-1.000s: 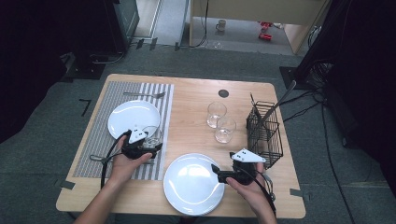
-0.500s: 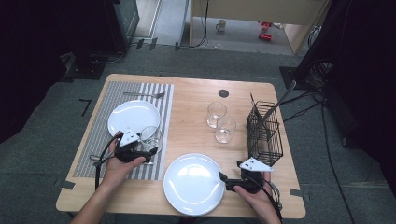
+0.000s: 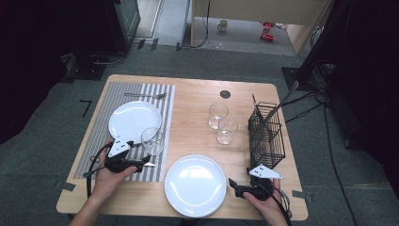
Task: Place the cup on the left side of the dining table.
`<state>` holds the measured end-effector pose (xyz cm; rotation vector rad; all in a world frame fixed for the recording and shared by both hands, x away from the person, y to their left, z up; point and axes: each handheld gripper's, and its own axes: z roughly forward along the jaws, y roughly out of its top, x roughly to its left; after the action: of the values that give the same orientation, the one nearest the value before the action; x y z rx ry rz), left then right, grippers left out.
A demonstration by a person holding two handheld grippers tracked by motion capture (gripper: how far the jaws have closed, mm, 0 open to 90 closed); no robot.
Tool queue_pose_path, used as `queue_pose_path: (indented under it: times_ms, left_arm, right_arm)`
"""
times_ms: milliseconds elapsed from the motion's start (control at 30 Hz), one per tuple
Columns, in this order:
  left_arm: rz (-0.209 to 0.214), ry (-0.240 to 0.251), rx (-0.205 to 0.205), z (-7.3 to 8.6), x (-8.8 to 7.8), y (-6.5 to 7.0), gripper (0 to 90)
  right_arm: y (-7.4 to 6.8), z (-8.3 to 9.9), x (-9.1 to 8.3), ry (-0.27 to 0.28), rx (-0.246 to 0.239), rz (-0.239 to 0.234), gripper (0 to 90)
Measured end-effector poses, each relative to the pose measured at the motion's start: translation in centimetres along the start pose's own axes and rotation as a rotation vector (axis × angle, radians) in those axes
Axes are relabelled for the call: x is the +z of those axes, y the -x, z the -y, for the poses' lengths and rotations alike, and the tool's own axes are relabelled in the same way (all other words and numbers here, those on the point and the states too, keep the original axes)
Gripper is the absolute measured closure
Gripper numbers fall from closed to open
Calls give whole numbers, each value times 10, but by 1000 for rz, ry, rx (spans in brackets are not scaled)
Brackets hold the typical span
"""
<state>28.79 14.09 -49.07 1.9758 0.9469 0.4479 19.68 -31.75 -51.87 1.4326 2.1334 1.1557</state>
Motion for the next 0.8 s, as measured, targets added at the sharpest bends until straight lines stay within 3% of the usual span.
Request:
queue_pose_path:
  times_ms: [400, 800]
  left_arm:
    - [-40, 2, -33, 20, -28, -10, 100]
    - [-81, -31, -64, 44, -49, -22, 100]
  right_arm:
    - [12, 11, -9, -22, 0, 44, 131]
    - [21, 13, -13, -40, -4, 100, 131]
